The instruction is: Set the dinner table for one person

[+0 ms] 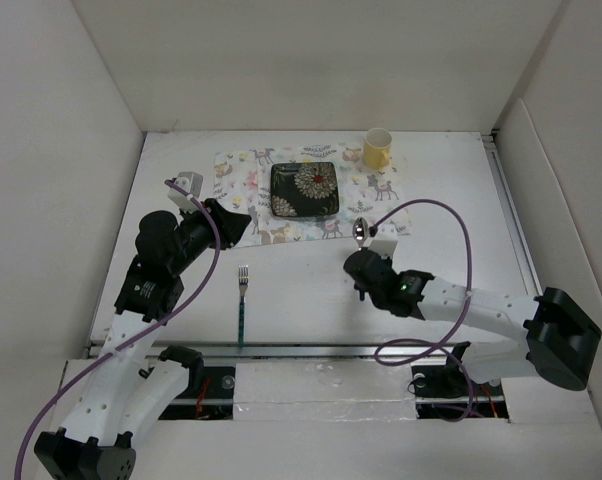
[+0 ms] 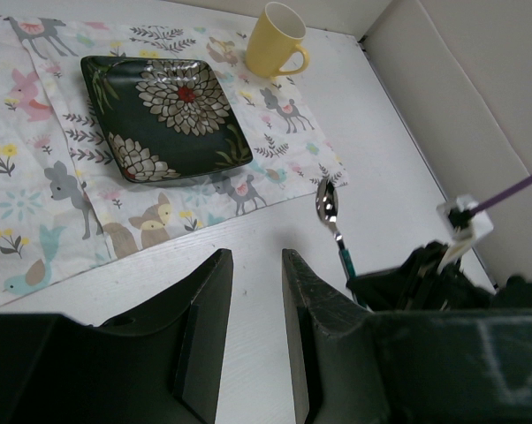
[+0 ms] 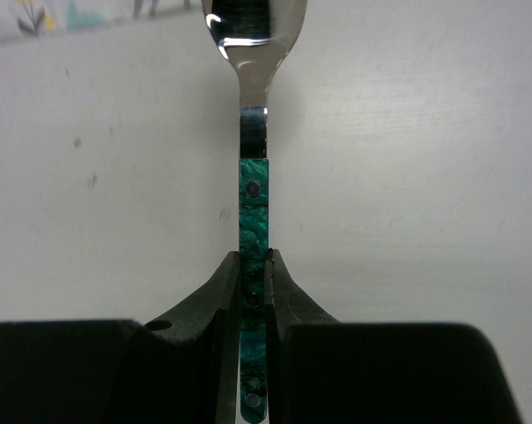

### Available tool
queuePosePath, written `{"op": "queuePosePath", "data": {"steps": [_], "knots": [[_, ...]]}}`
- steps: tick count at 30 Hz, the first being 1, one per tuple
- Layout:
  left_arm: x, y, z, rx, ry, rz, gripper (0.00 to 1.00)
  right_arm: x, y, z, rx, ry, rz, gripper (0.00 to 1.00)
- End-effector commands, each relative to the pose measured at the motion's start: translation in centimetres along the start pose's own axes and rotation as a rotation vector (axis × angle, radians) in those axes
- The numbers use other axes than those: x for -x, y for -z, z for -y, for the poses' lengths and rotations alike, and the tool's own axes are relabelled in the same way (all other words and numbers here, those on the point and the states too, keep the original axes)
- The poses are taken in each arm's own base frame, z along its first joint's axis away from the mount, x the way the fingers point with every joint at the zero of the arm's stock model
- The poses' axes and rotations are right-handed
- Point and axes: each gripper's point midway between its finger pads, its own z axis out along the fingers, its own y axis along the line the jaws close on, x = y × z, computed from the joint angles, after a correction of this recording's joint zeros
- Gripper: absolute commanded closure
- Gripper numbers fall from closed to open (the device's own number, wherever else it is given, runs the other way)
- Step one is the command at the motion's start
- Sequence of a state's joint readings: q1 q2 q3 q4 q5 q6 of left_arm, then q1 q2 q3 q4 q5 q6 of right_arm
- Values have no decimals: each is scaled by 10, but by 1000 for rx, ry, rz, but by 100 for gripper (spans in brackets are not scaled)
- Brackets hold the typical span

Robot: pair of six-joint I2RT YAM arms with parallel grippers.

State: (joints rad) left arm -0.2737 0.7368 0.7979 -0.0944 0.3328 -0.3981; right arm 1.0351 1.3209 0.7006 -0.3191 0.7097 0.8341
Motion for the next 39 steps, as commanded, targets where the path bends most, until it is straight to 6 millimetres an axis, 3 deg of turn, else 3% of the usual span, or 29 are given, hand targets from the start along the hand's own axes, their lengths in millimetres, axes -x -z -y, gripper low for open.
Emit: {"op": "queuePosePath", "data": {"steps": [1,2,3,5,6,7,8,9,10,11,14,15,17,18,23,31,33,36,39], "knots": [[11,2,11,-49,-20,42,74,81,-7,-5,81,-8,157,100],[11,1,10,-46,-19,42,74,100,-12,-8,114,12,201,100],[9,0,8,-37,-16,35,74,131,-32,-1,121,13,196,100],[9,0,9,-41,-15,35,74,140,-41,0,118,18,197,100],[8,0,10,-47,-14,35,74,146,-63,6,104,13,184,100],[10,2,11,-51,-17,44,74,169,-70,1,118,6,215,100],[10,2,11,-48,-17,46,74,177,-82,1,122,4,209,100],[12,2,8,-34,-17,48,74,168,-109,5,130,12,150,100],[12,2,7,-26,-18,50,74,173,-120,5,136,24,138,100],[11,2,7,-29,-17,46,74,198,-125,-4,155,16,172,100],[12,2,9,-38,-16,51,73,198,-169,4,126,40,111,100],[11,1,8,-34,-15,46,74,221,-172,-3,142,39,130,100],[8,-1,7,-33,-12,34,74,205,-198,4,106,73,50,100],[7,-1,8,-43,-13,32,74,219,-202,4,108,61,67,100],[8,-1,7,-35,-13,30,74,212,-217,2,155,34,40,100],[7,-3,7,-37,-12,27,74,174,-245,19,82,43,-65,100],[6,-4,3,-19,-8,23,74,177,-246,27,60,34,-55,98],[6,-5,0,-2,-6,28,73,176,-245,27,59,29,-54,85],[2,-9,-18,88,12,17,59,185,-236,28,62,22,-18,60]]}}
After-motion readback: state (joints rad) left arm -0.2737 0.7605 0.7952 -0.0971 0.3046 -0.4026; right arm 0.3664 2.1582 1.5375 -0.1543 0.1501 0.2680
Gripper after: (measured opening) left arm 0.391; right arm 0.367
